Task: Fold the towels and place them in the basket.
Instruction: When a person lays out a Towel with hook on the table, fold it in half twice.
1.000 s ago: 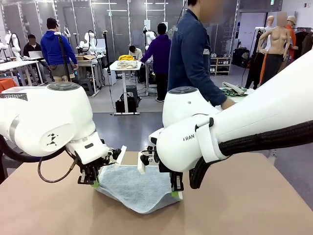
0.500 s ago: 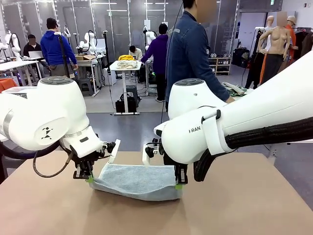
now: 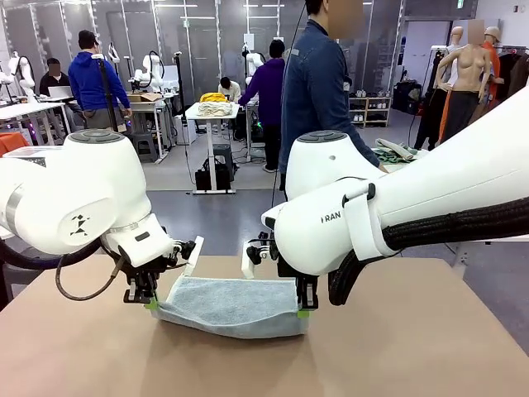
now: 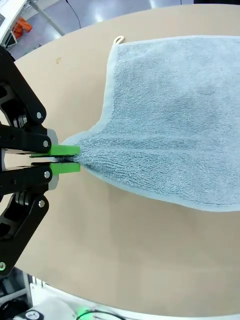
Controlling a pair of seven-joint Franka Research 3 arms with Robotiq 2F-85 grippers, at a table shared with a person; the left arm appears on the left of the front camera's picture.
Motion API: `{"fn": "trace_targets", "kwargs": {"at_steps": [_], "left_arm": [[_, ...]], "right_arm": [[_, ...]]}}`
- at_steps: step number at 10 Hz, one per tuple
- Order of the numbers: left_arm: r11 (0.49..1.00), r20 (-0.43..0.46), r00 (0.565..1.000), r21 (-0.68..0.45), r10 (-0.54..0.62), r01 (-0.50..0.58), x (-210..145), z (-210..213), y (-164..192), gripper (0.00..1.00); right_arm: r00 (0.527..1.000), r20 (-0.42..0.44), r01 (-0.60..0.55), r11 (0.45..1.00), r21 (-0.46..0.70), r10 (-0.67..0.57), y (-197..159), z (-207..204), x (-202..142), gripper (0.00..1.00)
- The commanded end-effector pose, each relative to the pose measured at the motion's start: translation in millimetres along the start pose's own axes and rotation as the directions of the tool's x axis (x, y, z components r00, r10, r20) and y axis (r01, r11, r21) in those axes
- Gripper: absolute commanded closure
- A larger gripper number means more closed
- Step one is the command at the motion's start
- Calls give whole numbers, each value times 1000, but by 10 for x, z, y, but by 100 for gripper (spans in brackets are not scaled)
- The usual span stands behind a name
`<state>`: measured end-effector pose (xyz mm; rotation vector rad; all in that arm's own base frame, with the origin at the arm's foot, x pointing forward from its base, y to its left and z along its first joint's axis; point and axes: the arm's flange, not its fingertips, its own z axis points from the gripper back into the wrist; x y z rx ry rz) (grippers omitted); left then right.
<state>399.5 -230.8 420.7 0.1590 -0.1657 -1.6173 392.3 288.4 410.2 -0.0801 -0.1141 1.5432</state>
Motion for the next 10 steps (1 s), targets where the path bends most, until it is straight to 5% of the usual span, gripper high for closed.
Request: {"fn": "trace_targets", "kwargs": {"at_steps": [1, 4, 10], "left_arm": [[1000, 0, 1000, 0, 0, 0, -1, 0, 0, 93], [998, 25, 998, -20, -57, 57, -76, -32, 405, 93], [997, 34, 999, -74, 0, 3, -314, -372, 1189, 93]], "right_arm": [[1000, 14, -14, 999, 33, 13, -135, -21, -56, 93], [998, 55, -33, 996, 85, 29, -511, -3, -180, 93], [993, 117, -21, 992, 125, 6, -1201, -311, -369, 93]]}}
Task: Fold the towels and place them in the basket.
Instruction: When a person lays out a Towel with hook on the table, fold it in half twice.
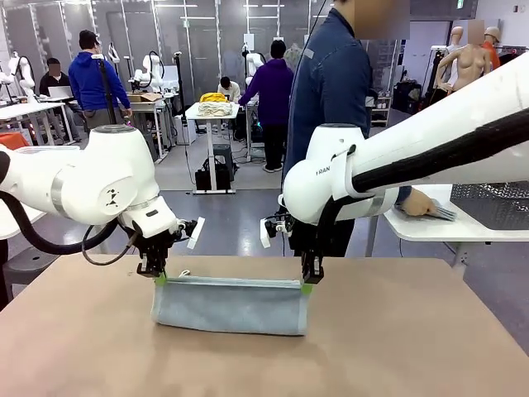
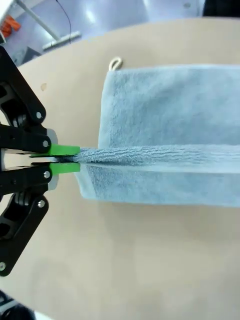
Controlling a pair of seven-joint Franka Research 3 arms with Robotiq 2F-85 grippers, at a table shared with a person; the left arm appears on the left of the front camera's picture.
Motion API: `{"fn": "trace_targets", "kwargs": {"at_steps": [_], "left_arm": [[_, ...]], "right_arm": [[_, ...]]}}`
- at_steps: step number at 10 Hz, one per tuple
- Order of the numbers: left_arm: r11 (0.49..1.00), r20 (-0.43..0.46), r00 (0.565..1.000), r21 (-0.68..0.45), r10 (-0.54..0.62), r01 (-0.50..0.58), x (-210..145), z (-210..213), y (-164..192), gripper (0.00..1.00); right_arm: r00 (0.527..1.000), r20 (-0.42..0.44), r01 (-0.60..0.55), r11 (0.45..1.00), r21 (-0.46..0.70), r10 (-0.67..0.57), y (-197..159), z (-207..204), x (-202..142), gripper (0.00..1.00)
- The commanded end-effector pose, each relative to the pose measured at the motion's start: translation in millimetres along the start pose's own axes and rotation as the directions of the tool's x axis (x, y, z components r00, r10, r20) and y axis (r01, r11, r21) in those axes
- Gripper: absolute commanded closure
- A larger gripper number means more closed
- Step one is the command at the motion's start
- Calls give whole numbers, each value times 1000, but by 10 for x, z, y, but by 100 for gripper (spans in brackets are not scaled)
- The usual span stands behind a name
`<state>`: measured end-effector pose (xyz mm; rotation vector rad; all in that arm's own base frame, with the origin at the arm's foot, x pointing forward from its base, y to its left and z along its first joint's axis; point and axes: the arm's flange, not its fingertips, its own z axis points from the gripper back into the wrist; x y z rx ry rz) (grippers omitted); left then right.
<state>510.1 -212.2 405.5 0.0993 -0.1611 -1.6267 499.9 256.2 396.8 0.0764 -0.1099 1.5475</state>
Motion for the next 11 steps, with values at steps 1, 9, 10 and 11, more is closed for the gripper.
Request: {"fn": "trace_targets", "kwargs": {"at_steps": [1, 9, 10, 11], "left_arm": [[999, -3, 1000, -41, 19, -19, -94, -44, 229, 93], [996, 12, 998, -68, 66, -65, -313, -451, 729, 93], [995, 15, 998, -74, 64, -63, -329, -491, 758, 93], [994, 24, 997, -92, 67, -64, -336, -535, 789, 93]], "right_arm": [[999, 30, -17, 1000, 25, 17, -236, -88, -106, 93], [996, 83, -35, 999, 11, 34, -807, -452, -305, 93], [995, 91, -37, 999, 12, 36, -850, -487, -318, 93], [995, 99, -28, 999, 28, 25, -877, -519, -308, 93]]}}
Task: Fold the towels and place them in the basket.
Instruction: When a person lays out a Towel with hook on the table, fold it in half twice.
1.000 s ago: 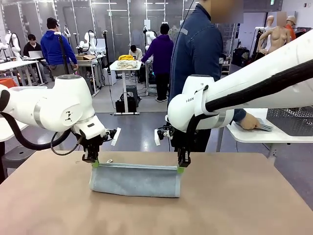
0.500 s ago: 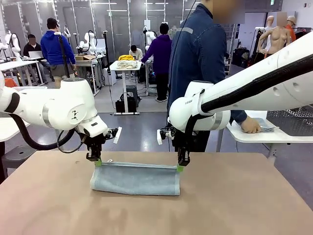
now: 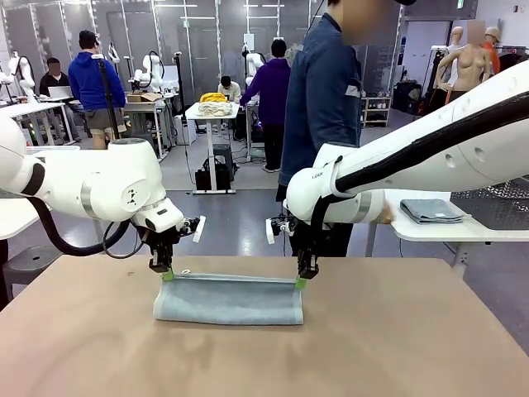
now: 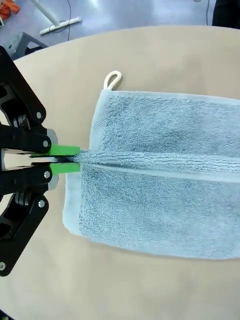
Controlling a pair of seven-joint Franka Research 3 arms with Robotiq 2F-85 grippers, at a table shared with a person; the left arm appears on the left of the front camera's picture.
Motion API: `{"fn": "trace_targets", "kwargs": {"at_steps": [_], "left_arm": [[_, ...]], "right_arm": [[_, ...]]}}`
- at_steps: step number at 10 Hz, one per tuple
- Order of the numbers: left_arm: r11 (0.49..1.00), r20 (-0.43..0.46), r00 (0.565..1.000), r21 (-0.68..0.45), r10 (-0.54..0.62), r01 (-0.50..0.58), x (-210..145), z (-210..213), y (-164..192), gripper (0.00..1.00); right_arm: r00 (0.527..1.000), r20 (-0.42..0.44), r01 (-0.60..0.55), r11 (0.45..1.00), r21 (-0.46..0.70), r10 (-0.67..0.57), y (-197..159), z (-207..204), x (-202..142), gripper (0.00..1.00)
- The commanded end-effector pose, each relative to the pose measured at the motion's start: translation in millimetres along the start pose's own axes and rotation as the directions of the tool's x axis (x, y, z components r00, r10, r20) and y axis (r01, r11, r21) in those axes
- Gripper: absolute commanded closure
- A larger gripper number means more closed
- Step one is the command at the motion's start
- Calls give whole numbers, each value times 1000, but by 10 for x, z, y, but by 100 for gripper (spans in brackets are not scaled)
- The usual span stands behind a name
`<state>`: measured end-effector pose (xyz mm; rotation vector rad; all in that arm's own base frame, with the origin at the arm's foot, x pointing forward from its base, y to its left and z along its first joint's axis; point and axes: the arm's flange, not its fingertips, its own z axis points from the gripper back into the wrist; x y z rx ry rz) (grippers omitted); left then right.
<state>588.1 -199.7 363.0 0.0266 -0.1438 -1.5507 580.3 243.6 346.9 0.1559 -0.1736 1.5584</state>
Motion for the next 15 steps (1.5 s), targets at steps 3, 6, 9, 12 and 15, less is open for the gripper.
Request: {"fn": "trace_targets", "kwargs": {"at_steps": [3, 6, 9, 12, 15], "left_arm": [[999, -15, 1000, -44, -20, 19, -130, -63, 210, 93], [1000, -18, 999, -4, -27, 27, -142, -35, 236, 74], [997, -28, 998, 56, -56, 57, -110, 95, 202, 41], [994, -2, 995, 45, -97, 97, 75, 409, 11, 22], [996, 15, 997, 56, -75, 75, 225, 1173, -515, 22]], "right_arm": [[1000, 9, -15, 1000, 12, 15, -158, -47, -159, 93], [999, 10, -45, 999, -15, 45, -185, -16, -175, 77], [997, 6, -79, 995, -52, 80, -188, 72, -117, 48], [999, 13, -43, 997, -66, 44, -4, 291, 154, 28], [1000, 7, 17, 997, -81, -16, 565, 871, 504, 28]]}}
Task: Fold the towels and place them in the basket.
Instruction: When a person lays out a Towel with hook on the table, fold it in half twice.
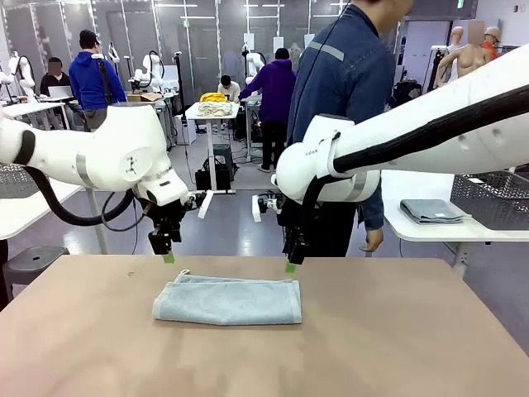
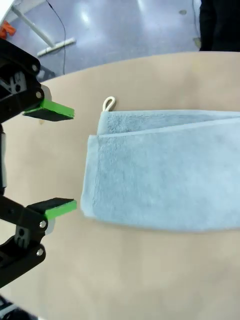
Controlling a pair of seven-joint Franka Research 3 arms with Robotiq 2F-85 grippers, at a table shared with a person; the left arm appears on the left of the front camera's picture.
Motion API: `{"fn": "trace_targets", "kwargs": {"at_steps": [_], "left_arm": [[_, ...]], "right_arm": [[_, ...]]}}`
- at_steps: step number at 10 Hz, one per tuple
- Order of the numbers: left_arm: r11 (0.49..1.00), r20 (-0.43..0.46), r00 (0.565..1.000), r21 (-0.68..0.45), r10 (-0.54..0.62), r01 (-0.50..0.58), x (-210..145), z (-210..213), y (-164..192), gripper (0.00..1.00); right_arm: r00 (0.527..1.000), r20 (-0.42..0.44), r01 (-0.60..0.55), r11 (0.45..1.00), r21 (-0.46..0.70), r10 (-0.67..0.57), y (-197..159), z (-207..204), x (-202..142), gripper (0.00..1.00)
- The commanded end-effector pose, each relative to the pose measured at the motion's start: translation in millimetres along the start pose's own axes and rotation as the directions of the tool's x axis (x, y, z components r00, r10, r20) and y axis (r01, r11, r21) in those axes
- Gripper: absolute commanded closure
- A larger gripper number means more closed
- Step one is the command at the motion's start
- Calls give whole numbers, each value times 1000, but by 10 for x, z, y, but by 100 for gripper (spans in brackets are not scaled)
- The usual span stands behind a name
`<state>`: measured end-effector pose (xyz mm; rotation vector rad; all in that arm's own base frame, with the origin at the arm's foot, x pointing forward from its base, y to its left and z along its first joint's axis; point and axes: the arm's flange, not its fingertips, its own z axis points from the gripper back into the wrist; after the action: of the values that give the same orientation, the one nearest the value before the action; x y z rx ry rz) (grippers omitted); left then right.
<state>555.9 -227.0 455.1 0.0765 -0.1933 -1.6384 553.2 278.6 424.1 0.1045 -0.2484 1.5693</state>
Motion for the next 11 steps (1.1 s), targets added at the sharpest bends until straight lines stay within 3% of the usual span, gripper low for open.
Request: {"fn": "trace_targets", "kwargs": {"at_steps": [1, 4, 7, 11], "left_arm": [[1000, 41, 999, 19, 5, -6, -139, 504, -438, 22], [998, 175, 984, 61, -21, 10, -370, 966, -783, 22], [1000, 292, 956, 26, -13, 6, -666, 1073, -816, 22], [999, 311, 950, -14, 37, -34, -680, 1186, -757, 22]], "right_arm": [[999, 3, 33, 999, -19, -33, 453, 441, 73, 28], [997, 18, 77, 996, -33, -77, 877, 928, 52, 28], [994, 69, 82, 996, -16, -81, 1085, 1117, -109, 28], [994, 52, 101, 995, -5, -100, 1090, 1125, -98, 28]]}}
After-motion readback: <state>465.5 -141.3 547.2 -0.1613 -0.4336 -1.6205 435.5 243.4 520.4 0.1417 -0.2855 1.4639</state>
